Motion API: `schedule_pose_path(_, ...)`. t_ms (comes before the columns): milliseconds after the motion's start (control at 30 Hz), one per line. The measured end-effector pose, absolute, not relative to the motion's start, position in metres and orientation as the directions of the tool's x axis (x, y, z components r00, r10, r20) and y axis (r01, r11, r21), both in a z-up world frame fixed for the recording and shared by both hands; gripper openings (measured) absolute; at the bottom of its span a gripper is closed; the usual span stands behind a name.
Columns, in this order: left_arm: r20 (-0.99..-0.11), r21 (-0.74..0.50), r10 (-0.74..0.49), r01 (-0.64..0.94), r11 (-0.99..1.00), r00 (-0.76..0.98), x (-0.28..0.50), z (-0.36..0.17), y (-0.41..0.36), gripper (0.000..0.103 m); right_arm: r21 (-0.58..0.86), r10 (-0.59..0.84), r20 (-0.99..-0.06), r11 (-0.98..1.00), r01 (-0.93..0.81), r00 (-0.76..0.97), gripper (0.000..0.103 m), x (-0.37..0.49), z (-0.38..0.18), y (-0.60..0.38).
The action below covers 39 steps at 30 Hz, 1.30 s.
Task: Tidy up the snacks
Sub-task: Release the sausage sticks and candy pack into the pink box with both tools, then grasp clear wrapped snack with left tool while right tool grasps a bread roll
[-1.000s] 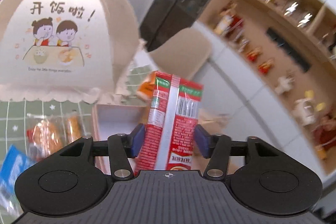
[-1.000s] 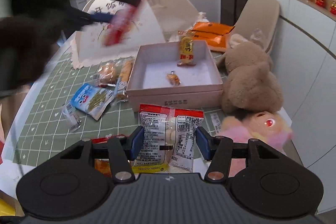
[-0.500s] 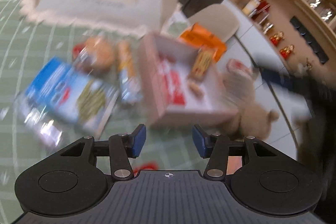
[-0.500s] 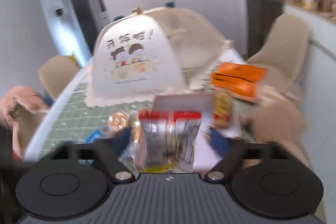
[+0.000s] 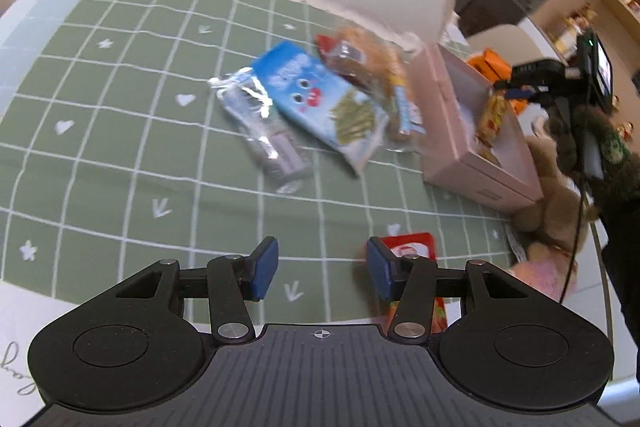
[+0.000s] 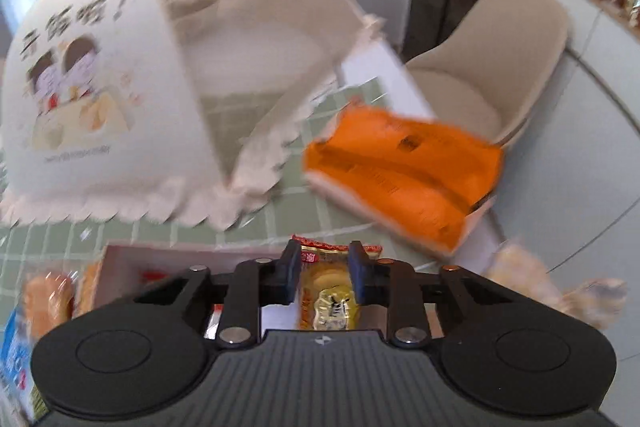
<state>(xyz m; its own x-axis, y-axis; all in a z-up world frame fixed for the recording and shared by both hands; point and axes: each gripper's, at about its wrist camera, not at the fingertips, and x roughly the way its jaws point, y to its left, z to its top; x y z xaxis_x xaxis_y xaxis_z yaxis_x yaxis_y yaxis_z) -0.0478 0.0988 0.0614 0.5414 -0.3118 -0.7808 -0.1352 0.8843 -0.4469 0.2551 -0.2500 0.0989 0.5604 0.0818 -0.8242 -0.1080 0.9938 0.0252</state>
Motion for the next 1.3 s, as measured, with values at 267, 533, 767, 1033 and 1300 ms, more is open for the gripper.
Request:
schedule_pose_path(267,-0.798,-0.394,-0.212,-0.222,0.892,0.565,-0.022,0.058,0.109,0.054,0.143,0.234,-0.855,0.964,-0.224,0.462,0.023,0.185,0.09,-0.239)
schedule_pose_path(533,-0.846,-0.242,-0.05,-0.298,0.924,0.531,0.047,0.045,0.111,0.054,0.051,0.193,-0.793,0.966,-0.253,0.578,0.056,0.09,0.133,-0.253)
schedule_pose_path(767,-0.864,-0.13,-0.035,-0.157,0.979,0.501,0.064,0.033,0.081,0.056,-0.08,0.147,-0.748,0.948,-0.308,0.647,0.084,0.036,0.146,-0.241)
schedule_pose_path(1033,-0.87,-0.172,-0.142,-0.02,0.985,0.472,0.005,0.033,0.087,0.045,0.011,0.285,-0.803,0.885,-0.465,0.523,0.086,0.021,0.117,-0.181)
schedule_pose_path(1300,-0.863,-0.092,-0.031,-0.097,0.991,0.504,-0.039,0.037,0.116,0.046,0.064,0.394,-0.782,0.821,-0.567,0.483,0.086,0.073,0.127,-0.099)
